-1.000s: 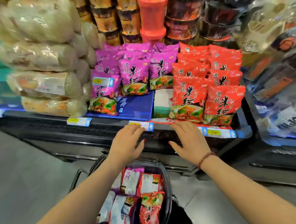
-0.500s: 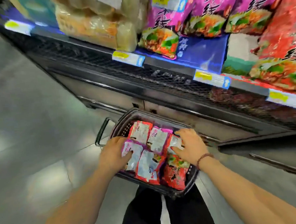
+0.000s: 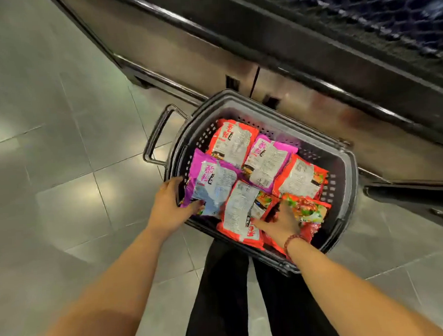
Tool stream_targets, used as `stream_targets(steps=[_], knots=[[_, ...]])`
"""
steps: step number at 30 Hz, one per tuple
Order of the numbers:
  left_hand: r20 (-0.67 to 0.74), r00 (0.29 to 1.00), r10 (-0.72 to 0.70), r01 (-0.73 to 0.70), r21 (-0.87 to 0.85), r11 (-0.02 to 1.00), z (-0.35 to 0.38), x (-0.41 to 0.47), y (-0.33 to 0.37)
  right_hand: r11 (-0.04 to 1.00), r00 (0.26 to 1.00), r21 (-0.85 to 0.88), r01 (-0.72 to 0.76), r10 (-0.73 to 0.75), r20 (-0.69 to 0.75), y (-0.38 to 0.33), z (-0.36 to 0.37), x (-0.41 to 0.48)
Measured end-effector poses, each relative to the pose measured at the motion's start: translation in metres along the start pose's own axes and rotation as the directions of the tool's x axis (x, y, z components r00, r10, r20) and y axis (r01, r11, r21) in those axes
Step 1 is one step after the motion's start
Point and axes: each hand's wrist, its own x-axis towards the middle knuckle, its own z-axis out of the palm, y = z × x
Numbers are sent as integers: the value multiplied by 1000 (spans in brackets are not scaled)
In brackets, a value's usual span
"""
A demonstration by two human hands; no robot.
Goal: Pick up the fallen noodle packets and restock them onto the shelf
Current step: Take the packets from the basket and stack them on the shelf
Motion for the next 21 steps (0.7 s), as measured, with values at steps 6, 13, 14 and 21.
stream_targets(steps=[6,13,14,21], knots=[[41,992,-117,124,-279,952,31,31,-6,924,988,349,-156,141,68,17,34,29],[36,980,-194,196,-300,933,53,52,-11,803,983,567,-181,167,77,13,48,44],[38,973,-229,229,-307,924,55,52,-11,792,985,586,-169,153,78,10,46,43],[141,935,-325,355,-389,850,66,44,-11,744,982,641,-189,162,102,13,27,47]])
